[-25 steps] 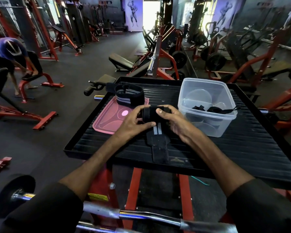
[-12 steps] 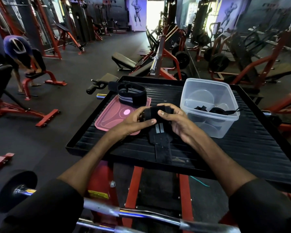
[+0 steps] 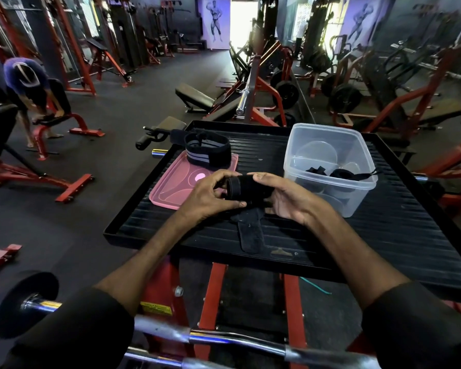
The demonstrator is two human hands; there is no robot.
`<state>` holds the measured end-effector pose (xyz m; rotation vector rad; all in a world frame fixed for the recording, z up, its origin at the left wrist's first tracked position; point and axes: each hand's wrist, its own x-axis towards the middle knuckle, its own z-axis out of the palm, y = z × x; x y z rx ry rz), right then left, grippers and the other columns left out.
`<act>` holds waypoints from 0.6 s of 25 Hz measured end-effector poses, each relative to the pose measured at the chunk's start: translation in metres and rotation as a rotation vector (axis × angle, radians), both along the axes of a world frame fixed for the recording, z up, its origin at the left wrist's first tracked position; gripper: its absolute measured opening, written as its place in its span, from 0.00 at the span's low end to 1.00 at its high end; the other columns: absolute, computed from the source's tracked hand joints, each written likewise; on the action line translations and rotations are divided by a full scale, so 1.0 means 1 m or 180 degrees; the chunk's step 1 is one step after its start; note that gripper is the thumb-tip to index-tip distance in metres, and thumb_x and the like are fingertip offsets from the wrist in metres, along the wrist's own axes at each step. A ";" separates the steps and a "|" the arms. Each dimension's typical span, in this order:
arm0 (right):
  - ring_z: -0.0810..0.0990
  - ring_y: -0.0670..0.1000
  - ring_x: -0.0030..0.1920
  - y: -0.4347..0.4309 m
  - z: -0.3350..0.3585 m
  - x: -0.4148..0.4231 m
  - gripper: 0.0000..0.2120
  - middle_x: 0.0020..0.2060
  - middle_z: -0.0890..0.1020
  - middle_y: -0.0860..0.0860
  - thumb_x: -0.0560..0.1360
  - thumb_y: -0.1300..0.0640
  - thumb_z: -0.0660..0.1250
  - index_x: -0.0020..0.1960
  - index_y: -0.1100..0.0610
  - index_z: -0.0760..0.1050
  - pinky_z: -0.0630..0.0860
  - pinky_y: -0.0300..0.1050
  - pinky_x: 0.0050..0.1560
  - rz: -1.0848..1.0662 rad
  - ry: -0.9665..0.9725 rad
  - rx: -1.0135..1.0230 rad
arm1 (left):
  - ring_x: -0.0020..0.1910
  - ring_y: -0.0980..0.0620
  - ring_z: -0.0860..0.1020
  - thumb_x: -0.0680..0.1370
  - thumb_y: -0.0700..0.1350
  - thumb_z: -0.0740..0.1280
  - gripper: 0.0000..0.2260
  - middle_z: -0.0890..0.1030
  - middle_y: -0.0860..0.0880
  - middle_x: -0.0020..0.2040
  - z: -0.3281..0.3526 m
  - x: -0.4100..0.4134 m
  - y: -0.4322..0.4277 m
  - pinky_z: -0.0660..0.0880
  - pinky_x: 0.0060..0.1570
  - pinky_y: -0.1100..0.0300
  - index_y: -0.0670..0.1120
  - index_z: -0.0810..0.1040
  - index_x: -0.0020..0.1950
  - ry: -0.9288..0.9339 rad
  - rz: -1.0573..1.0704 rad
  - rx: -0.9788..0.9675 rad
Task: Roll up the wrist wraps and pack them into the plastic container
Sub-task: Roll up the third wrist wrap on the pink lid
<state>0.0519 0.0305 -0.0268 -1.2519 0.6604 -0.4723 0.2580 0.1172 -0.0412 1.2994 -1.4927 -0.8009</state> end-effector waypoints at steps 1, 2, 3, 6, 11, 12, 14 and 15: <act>0.82 0.52 0.52 0.001 -0.002 -0.001 0.23 0.56 0.84 0.53 0.78 0.44 0.68 0.68 0.55 0.75 0.77 0.50 0.55 0.0123 0.0214 -0.0224 | 0.59 0.49 0.83 0.67 0.36 0.81 0.28 0.82 0.46 0.60 -0.001 0.001 0.000 0.79 0.61 0.56 0.45 0.78 0.65 0.0026 0.0011 -0.0030; 0.83 0.50 0.50 0.003 -0.002 -0.002 0.24 0.56 0.85 0.52 0.78 0.43 0.67 0.68 0.55 0.74 0.77 0.48 0.53 0.0190 0.0359 -0.0377 | 0.59 0.49 0.82 0.67 0.35 0.80 0.28 0.81 0.46 0.61 -0.001 0.002 0.001 0.79 0.60 0.56 0.45 0.78 0.65 0.0051 0.0000 -0.0046; 0.83 0.49 0.48 0.004 -0.002 -0.004 0.24 0.54 0.85 0.51 0.77 0.43 0.68 0.68 0.55 0.74 0.77 0.46 0.51 0.0184 0.0392 -0.0440 | 0.60 0.50 0.82 0.67 0.34 0.80 0.28 0.81 0.47 0.61 0.000 0.002 0.002 0.79 0.61 0.57 0.44 0.77 0.65 0.0065 -0.0029 -0.0047; 0.84 0.52 0.52 0.004 -0.002 -0.005 0.23 0.53 0.85 0.52 0.73 0.50 0.74 0.65 0.56 0.76 0.80 0.47 0.51 -0.0037 0.0119 -0.0480 | 0.59 0.59 0.80 0.67 0.29 0.78 0.28 0.80 0.53 0.59 0.002 0.000 0.001 0.78 0.59 0.62 0.48 0.77 0.62 0.0042 -0.0054 -0.0031; 0.83 0.52 0.57 0.004 -0.001 -0.005 0.26 0.55 0.85 0.54 0.67 0.60 0.79 0.63 0.57 0.79 0.79 0.47 0.59 -0.0423 -0.0277 -0.0692 | 0.64 0.52 0.79 0.75 0.31 0.71 0.27 0.77 0.47 0.66 0.010 0.001 0.005 0.78 0.62 0.54 0.50 0.71 0.71 0.0799 -0.0538 0.0615; 0.83 0.53 0.58 0.005 0.000 -0.006 0.27 0.55 0.85 0.54 0.65 0.62 0.79 0.63 0.58 0.79 0.79 0.47 0.60 -0.0451 -0.0319 -0.0711 | 0.65 0.50 0.78 0.77 0.34 0.70 0.26 0.77 0.46 0.68 0.012 0.002 0.006 0.78 0.63 0.50 0.50 0.70 0.73 0.1004 -0.0615 0.0793; 0.83 0.53 0.59 0.006 0.001 -0.006 0.27 0.56 0.85 0.55 0.65 0.66 0.79 0.63 0.58 0.80 0.78 0.47 0.63 -0.0447 -0.0424 -0.0732 | 0.66 0.47 0.79 0.79 0.38 0.70 0.23 0.77 0.44 0.70 0.014 0.002 0.003 0.77 0.64 0.44 0.48 0.71 0.73 0.1259 -0.0583 0.0969; 0.83 0.53 0.58 0.006 0.000 -0.005 0.26 0.55 0.85 0.55 0.65 0.67 0.79 0.62 0.57 0.80 0.78 0.48 0.64 -0.0449 -0.0521 -0.0725 | 0.66 0.46 0.79 0.79 0.42 0.70 0.22 0.77 0.44 0.70 0.014 0.002 0.001 0.77 0.64 0.42 0.48 0.71 0.72 0.1321 -0.0546 0.1017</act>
